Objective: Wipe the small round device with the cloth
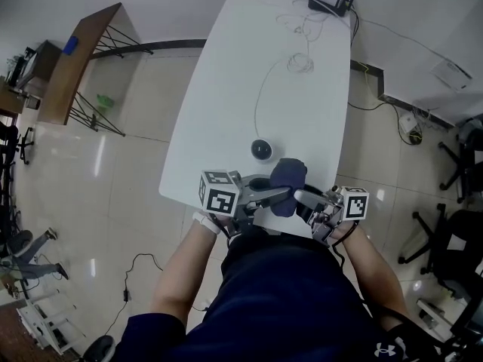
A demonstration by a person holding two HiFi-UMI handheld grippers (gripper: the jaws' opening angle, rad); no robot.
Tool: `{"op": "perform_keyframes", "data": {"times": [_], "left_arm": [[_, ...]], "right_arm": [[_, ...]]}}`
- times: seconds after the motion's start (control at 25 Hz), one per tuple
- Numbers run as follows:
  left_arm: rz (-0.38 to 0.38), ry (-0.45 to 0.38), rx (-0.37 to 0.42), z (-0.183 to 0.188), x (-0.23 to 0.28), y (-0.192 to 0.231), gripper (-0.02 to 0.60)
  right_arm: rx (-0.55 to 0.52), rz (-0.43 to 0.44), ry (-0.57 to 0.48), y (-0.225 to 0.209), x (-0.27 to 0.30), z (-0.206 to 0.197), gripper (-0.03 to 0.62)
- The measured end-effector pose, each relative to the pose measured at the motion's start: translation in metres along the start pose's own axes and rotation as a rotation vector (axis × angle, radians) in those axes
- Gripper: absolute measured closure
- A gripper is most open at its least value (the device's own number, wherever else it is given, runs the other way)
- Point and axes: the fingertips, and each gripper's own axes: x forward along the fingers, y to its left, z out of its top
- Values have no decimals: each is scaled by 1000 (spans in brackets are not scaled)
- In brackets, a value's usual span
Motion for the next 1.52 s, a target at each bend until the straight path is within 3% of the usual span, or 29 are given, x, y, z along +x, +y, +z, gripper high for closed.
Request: {"op": "perform_keyframes", "data": {"times": [0.12, 0.36, 0.44, 0.56, 0.68, 0.8, 0.88, 1.0, 1.24, 1.36, 1.52], "left_arm": [[-36, -36, -59, -2, -14, 1, 515], [-19, -77, -137, -6, -34, 14, 508], [60, -76, -116, -8, -35, 27, 492], [226, -93, -64, -5, -45, 52, 414], [389, -112, -1, 4, -67, 70, 413], [532, -14, 163, 7, -79, 76, 413], [592, 75, 266, 5, -79, 76, 413], [642, 118, 319, 5, -76, 79, 417], [696, 91, 265, -5, -80, 90, 439], [723, 89, 253, -17, -89, 94, 442], [737, 93, 247, -21, -98, 99, 442]], "right_arm": [[5, -5, -11, -2, 9, -5, 424], [-63, -103, 1, -14, 19, -14, 511], [-90, -160, 2, -21, 19, -12, 519], [-154, -232, -15, -28, 13, 7, 519], [-315, -409, 36, -45, -2, 39, 519], [-566, -660, 260, -81, -19, 72, 517], [-754, -742, 493, -102, -16, 86, 517], [-993, -710, 831, -127, 10, 98, 519], [-1292, -548, 1311, -162, 63, 92, 520], [-1334, -529, 1442, -175, 67, 84, 520], [-1186, -578, 1442, -180, 49, 64, 520]]}}
